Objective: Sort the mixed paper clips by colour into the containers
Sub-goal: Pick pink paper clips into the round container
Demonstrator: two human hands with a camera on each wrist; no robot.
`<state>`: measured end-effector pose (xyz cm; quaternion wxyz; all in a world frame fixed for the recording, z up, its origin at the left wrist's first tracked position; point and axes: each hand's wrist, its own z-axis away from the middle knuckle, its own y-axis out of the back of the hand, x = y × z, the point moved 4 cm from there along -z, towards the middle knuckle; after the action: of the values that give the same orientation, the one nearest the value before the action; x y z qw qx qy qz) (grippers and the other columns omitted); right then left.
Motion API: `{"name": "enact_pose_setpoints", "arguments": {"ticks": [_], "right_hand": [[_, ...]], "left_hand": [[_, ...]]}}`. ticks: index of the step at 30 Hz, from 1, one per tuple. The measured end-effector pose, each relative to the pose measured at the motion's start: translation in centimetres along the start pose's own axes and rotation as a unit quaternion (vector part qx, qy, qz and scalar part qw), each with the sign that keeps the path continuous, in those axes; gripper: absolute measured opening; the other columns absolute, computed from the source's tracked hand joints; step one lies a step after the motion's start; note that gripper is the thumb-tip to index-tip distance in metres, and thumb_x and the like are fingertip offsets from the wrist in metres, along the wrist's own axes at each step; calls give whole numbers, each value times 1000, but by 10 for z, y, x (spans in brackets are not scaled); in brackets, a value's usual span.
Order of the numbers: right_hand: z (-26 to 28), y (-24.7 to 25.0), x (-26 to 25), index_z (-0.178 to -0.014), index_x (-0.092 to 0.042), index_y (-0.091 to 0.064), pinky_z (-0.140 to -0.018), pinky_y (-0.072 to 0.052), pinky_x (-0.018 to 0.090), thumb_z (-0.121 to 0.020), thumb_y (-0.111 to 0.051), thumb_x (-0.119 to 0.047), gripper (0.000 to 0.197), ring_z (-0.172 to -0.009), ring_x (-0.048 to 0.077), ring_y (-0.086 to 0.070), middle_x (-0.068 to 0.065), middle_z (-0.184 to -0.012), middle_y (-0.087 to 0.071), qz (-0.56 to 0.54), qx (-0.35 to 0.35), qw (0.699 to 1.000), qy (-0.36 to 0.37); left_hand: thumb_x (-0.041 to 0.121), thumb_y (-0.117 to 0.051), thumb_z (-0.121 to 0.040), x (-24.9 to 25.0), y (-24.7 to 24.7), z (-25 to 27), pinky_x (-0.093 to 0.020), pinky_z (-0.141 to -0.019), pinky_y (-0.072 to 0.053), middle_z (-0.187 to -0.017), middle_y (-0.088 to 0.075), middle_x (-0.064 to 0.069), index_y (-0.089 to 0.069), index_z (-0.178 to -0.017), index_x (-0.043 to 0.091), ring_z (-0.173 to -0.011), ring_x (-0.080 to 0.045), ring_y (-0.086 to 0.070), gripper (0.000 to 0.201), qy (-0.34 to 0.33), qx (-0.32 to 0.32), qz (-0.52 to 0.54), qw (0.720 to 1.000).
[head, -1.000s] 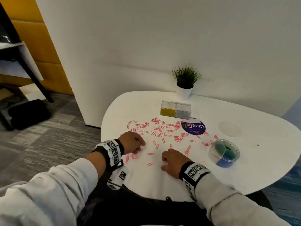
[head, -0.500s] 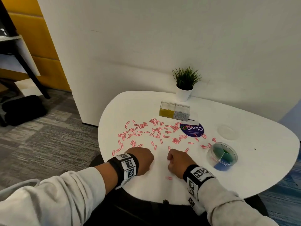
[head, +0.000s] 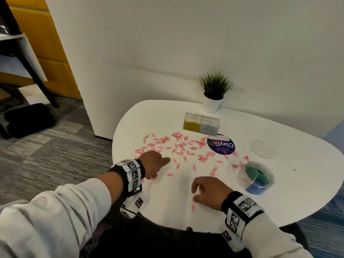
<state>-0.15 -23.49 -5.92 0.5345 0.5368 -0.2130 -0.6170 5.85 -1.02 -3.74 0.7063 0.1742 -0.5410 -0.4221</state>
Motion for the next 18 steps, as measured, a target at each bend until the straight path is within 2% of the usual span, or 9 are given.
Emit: {"name": "enact_pose_setpoints", "arguments": {"ticks": [1, 2, 3, 6, 8, 10, 12, 15, 18], "right_hand": [[2, -5, -5, -100, -31, -65, -66, -36, 17, -84, -69, -31, 16, -76, 3, -48, -14, -86, -50, 43, -20, 999, 22], [4, -9, -8, -104, -32, -66, -70, -37, 17, -86, -69, -31, 19, -80, 6, -49, -12, -90, -49, 59, -33, 997, 34], [4, -12, -8, -106, -33, -67, -74, -39, 17, -86, -70, -31, 20, -85, 8, -50, -11, -94, -49, 60, -40, 997, 40], [4, -14, -9, -97, -31, -71, -75, -40, 17, -85, -71, -33, 11, -86, 7, -50, -12, -94, -49, 51, -31, 997, 48], [6, -13, -9, -93, -30, -70, -76, -43, 20, -87, -69, -35, 9, -86, 8, -52, -11, -94, -51, 64, -35, 996, 49], [8, -15, -9, -94, -25, -66, -79, -45, 23, -90, -64, -37, 12, -88, 12, -54, -9, -97, -52, 85, -37, 994, 56], [9, -17, -11, -88, -25, -61, -79, -46, 25, -89, -60, -33, 8, -89, 15, -56, -7, -97, -51, 101, -34, 993, 53], [9, -16, -16, -79, -29, -53, -75, -47, 27, -86, -60, -31, 10, -85, 17, -56, -5, -101, -53, 117, -34, 992, 41], [9, -14, -25, -96, -22, -59, -79, -48, 31, -90, -61, -34, 14, -84, 17, -50, -1, -110, -53, 144, -32, 988, 51]], "left_hand": [[35, -47, -101, -3, 1, 0, -22, -51, -44, -66, -63, -10, -53, -79, 9, -47, -18, -58, 35, 8, 3, 67, 998], [30, -50, -100, -5, 1, 0, -22, -49, -43, -68, -64, -7, -54, -86, 11, -48, -16, -56, 24, 6, 7, 97, 995], [27, -50, -99, -6, 2, -1, -23, -52, -44, -77, -65, -4, -57, -94, 14, -56, -13, -58, 15, -7, 14, 78, 997], [35, -46, -100, -3, -3, -4, -24, -75, -44, -108, -61, 7, -59, -101, 29, -91, -12, -56, 14, -55, 2, -86, 995], [48, -48, -98, 4, -10, -3, -28, -86, -43, -113, -56, 9, -60, -114, 33, -103, -14, -53, 24, -80, -14, -193, 978], [53, -48, -97, 11, -17, -2, -31, -92, -42, -121, -55, 6, -56, -127, 34, -114, -19, -53, 36, -98, -16, -294, 951], [45, -46, -99, 15, -26, -2, -32, -88, -42, -124, -56, 3, -55, -128, 31, -115, -22, -55, 33, -116, -7, -354, 928], [33, -40, -101, 13, -40, -2, -33, -80, -44, -118, -59, -4, -52, -120, 19, -104, -26, -58, 27, -136, -17, -383, 914], [31, -37, -100, 11, -45, -1, -36, -86, -46, -121, -59, -7, -49, -123, 14, -108, -28, -58, 31, -111, -24, -388, 915]]}}
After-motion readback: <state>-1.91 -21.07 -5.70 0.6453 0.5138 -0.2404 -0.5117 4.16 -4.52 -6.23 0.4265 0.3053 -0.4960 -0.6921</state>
